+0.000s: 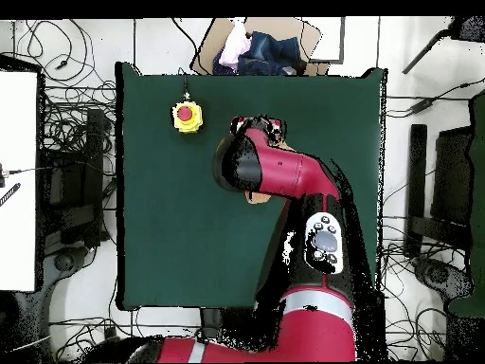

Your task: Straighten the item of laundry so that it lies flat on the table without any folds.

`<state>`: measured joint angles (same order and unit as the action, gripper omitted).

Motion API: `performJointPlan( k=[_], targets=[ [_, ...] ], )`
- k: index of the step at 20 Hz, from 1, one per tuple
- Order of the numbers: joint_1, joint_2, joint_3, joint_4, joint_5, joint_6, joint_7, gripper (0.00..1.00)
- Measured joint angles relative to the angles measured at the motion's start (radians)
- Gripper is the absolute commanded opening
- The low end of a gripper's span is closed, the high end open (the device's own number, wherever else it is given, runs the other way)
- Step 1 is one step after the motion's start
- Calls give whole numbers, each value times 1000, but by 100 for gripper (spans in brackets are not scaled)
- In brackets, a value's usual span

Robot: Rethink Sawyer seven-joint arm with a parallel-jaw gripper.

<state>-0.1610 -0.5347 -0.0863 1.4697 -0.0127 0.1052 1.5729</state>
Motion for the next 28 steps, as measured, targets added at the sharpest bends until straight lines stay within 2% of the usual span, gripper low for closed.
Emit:
performJointPlan(
  k=[6, 7, 28],
  targets=[
    [6, -9, -12, 4, 0, -2, 0, 0],
    [17, -14, -30, 6, 0, -9, 0, 100],
    [21, -32, -47, 43, 0, -83, 0, 100]
  ],
)
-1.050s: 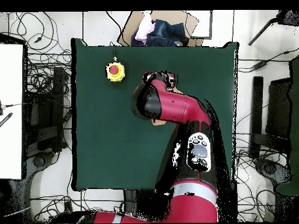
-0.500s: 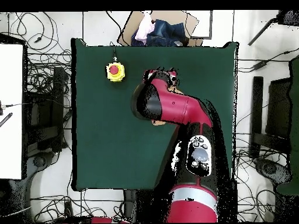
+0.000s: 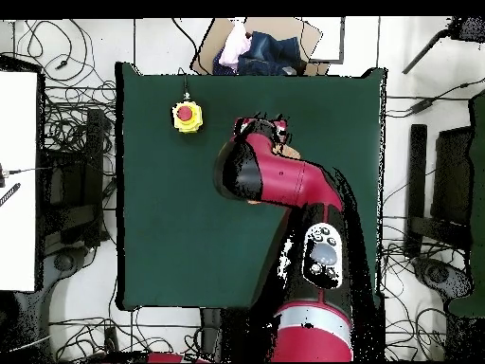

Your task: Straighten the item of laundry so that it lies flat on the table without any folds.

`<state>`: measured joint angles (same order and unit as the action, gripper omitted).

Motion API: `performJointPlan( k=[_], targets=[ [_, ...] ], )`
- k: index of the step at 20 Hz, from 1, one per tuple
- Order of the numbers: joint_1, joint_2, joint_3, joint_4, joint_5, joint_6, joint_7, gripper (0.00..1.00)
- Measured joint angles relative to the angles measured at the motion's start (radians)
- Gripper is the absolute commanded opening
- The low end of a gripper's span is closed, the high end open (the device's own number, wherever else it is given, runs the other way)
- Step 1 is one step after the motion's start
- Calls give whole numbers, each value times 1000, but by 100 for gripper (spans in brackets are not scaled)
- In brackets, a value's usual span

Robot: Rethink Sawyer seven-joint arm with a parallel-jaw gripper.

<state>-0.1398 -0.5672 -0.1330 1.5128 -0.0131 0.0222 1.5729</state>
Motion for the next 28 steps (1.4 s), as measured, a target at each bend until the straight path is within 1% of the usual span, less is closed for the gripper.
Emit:
performJointPlan(
  k=[10, 14, 15, 20, 28],
  targets=[
    [22, -1, -12, 60, 13, -43, 6, 100],
    [49, -2, -18, 92, 29, -57, 17, 100],
    [68, -4, -26, 112, 41, -58, 20, 100],
    [91, -22, -39, 148, 55, -58, 21, 100],
    [63, -54, -39, 188, 55, -58, 21, 100]
  ],
)
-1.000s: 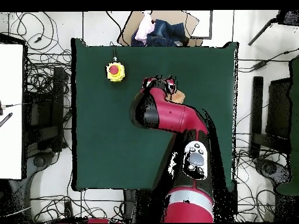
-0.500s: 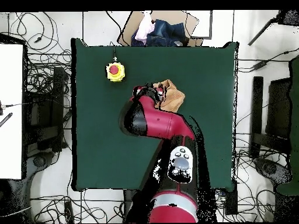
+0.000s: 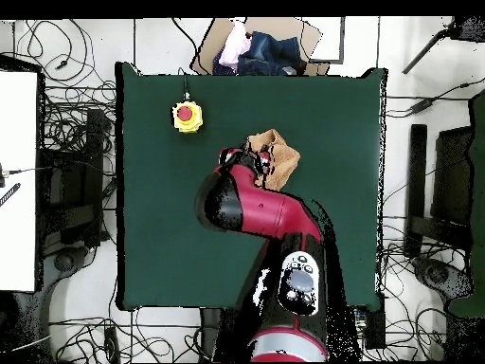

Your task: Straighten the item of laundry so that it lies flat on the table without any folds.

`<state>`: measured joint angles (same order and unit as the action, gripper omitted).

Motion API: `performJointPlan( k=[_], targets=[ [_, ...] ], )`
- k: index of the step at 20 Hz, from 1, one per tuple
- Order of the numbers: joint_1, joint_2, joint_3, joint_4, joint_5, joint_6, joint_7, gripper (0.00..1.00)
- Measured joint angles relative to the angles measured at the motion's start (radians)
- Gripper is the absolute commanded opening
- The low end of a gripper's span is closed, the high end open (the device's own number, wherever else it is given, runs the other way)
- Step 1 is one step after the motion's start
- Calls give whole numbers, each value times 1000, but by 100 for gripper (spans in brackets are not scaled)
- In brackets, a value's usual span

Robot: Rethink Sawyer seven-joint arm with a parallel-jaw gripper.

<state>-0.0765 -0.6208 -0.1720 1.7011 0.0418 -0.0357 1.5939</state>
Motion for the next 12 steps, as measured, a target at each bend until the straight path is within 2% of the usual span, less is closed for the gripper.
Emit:
performJointPlan(
  k=[12],
  targets=[
    [7, 6, -25, 10, 12, -9, 0, 100]
  ],
)
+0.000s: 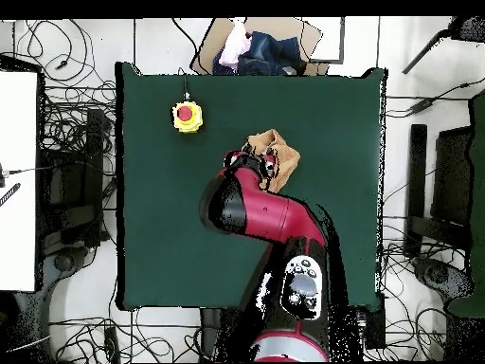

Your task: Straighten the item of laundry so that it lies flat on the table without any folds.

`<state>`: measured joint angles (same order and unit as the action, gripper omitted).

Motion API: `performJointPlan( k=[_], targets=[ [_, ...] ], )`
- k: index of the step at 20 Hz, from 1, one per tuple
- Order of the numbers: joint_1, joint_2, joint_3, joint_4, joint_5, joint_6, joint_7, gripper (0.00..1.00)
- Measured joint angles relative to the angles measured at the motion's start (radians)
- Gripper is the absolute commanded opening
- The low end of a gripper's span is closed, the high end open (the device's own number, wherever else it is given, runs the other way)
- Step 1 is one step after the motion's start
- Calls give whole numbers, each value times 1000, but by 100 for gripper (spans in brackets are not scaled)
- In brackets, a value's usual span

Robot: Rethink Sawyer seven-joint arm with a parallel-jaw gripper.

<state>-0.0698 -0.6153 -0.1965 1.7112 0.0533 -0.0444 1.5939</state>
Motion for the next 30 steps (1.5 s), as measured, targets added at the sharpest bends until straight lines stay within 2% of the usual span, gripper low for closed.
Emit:
performJointPlan(
  k=[16, 30],
  targets=[
    [42, 106, -13, 0, 71, -90, 0, 100],
    [67, 125, -19, 0, 97, -99, 0, 100]
  ],
)
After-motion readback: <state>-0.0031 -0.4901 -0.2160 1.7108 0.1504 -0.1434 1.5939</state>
